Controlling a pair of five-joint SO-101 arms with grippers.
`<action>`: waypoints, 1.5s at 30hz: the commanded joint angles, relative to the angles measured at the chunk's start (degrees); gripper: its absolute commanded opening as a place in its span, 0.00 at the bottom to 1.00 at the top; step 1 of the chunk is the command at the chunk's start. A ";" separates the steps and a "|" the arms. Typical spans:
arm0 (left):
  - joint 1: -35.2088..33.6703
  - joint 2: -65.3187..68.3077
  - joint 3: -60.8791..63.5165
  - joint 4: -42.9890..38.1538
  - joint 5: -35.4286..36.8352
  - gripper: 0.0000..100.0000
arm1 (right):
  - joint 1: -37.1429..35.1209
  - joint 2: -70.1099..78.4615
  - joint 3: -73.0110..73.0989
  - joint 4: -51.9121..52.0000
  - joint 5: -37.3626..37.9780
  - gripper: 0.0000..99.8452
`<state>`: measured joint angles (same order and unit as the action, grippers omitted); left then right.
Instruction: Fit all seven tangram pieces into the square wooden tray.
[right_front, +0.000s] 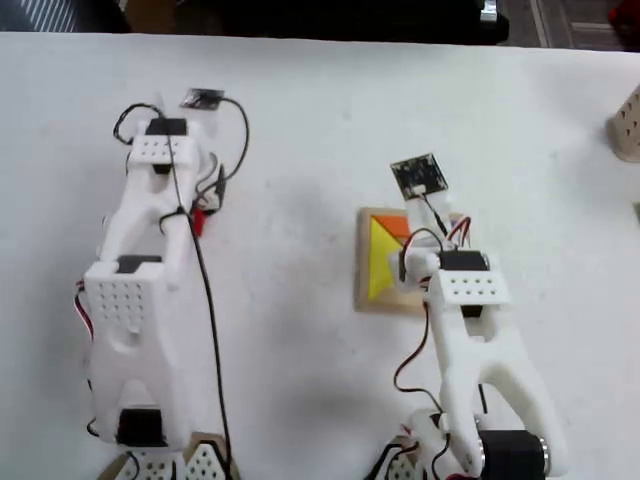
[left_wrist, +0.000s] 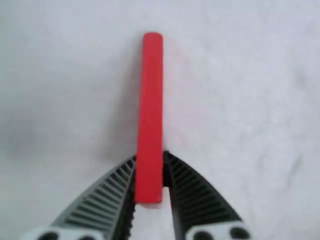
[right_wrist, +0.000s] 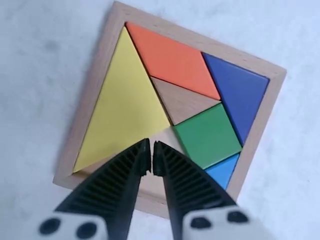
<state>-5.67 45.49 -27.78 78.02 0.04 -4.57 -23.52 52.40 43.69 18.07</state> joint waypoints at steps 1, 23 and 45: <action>-1.80 -0.31 -1.58 0.35 -0.62 0.02 | 0.04 -1.63 -0.44 -1.01 0.62 0.02; 0.31 -9.98 11.69 -3.96 -5.63 0.02 | 9.27 -2.24 0.26 -0.75 0.44 0.02; 37.85 -55.96 56.26 -31.30 16.70 0.02 | 15.34 -2.15 1.67 -0.57 0.44 0.02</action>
<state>22.81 -6.20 27.60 56.48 7.60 9.05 -23.60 53.98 43.69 18.15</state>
